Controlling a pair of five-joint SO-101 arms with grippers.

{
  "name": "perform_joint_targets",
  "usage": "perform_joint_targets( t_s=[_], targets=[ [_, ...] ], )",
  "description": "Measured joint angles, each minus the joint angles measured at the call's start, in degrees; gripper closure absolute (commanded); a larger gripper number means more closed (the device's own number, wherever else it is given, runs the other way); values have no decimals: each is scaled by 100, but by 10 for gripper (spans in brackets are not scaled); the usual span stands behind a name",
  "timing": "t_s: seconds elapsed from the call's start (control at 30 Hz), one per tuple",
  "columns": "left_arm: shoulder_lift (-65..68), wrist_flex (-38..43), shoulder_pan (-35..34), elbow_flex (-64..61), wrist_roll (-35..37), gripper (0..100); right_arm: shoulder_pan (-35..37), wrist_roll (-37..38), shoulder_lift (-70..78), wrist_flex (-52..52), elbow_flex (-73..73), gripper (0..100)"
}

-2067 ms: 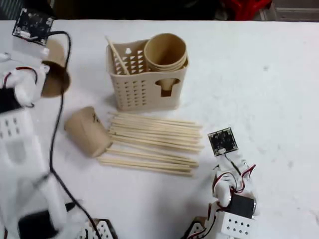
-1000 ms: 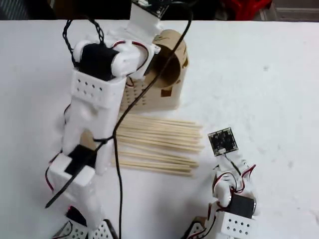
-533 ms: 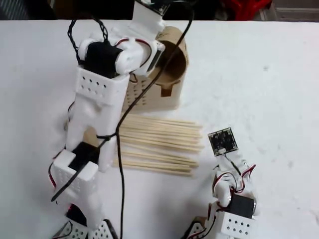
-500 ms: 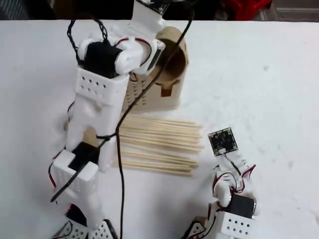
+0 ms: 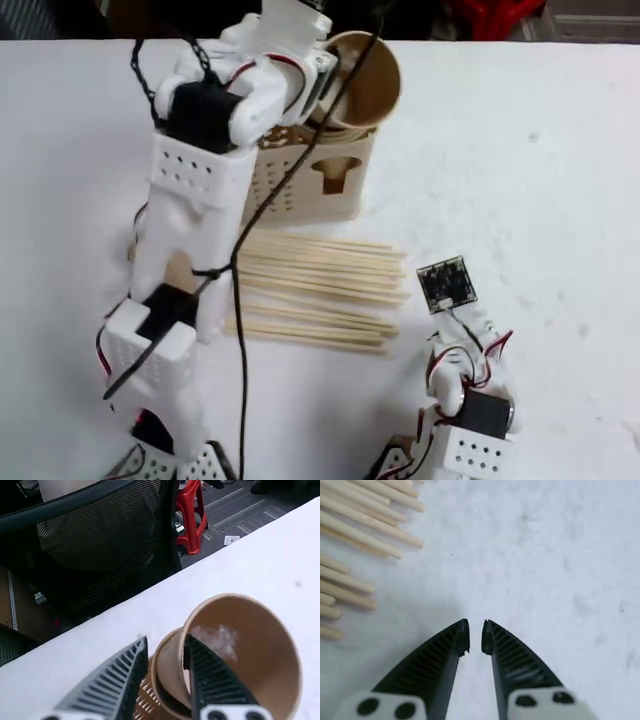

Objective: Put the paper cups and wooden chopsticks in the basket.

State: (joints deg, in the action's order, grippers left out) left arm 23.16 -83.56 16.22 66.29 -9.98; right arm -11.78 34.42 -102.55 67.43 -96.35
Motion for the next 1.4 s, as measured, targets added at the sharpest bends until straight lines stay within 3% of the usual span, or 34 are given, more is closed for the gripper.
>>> perform_joint_targets(
  t_s=[0.37,0.9,1.4],
  targets=[
    [0,642,-519,-791,0,864,9,0,0,0,0,939],
    [-9,1574,-484,-2989,26,864,9,0,0,0,0,939],
    [-114,2242,-255,-3903,35,865,9,0,0,0,0,939]
  ],
)
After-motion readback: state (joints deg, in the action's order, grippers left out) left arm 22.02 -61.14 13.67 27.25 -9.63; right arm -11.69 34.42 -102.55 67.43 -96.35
